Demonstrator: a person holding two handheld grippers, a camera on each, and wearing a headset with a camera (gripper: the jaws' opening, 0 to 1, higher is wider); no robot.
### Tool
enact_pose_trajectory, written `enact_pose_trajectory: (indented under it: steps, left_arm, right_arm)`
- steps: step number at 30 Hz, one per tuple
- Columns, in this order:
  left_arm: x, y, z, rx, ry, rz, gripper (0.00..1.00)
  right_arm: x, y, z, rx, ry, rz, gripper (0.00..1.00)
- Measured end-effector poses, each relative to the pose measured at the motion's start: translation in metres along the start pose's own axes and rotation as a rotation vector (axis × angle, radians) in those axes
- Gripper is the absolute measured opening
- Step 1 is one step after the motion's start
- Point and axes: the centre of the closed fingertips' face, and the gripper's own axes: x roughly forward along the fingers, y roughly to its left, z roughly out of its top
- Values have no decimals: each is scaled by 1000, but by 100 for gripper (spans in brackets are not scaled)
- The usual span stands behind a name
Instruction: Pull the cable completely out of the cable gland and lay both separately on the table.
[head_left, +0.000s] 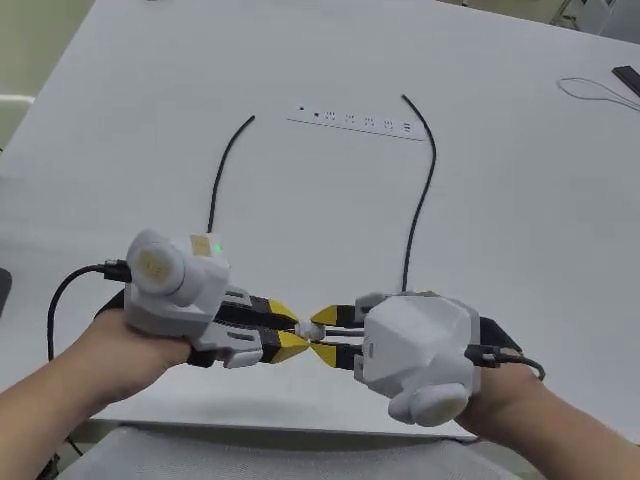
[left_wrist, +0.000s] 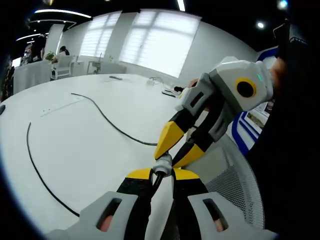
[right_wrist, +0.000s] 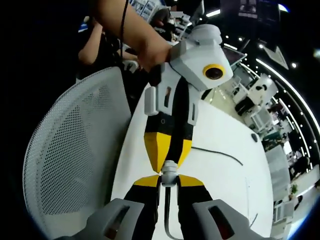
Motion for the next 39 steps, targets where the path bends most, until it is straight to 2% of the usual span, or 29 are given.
enact_pose_trajectory:
  steps: [5,7,9,10,11,12,14,15,16,18,20,21,23,25,27,31,33,37,39]
  left_arm:
    - [1,-4,4,17,-10,-11,15]
    - [1,-3,5,30,-11,-8,15]
    - [1,-1,4,54,-1,1,15]
    - [0,-1,4,64,1,4,15]
    - [0,0,4,71,-1,7,15]
    - [-1,1,3,78,-1,9,15]
    - [-2,1,2,86,2,14,15]
    - [-2,2,1,95,4,18,15]
    - [-2,2,1,102,8,22,15]
    - [-3,0,1,119,14,28,15]
    - [-2,-2,4,141,2,27,15]
    - [-2,-3,5,150,2,26,15]
    - [-1,-4,5,172,9,25,15]
    - [-1,-4,7,178,10,27,15]
    - [-1,-5,10,185,2,27,15]
    - [-2,-5,12,188,0,25,15]
    - [-3,-5,13,192,0,21,15]
    - [-4,-4,16,192,-9,20,15]
    - [-4,-4,17,192,-9,19,15]
  right_arm:
    - [0,-2,-3,52,5,23,9]
    - [-1,-2,-2,80,-9,34,11]
    - [-3,-5,1,165,-42,41,17]
    - [-4,-5,3,219,-59,63,19]
    - [-5,-4,3,234,-64,74,21]
    - [-8,-3,2,289,-80,113,20]
    - [-10,-11,-1,332,-95,109,22]
    - [-11,-15,-3,360,-114,119,24]
    - [-12,-15,-8,380,-107,135,26]
    - [-13,-10,-14,441,-106,208,26]
    - [-15,-6,-14,559,-139,291,21]
    - [-15,-7,-15,649,-153,326,21]
    - [-17,-10,-10,763,-209,377,20]
    - [-17,-20,-9,839,-267,383,20]
    - [-20,-18,-5,946,-306,458,23]
    - [-20,-17,-1,1007,-339,520,18]
    - [-19,-19,-3,1006,-347,528,16]
    - [-21,-14,3,1034,-350,586,15]
    - [-19,-14,1,1019,-350,581,14]
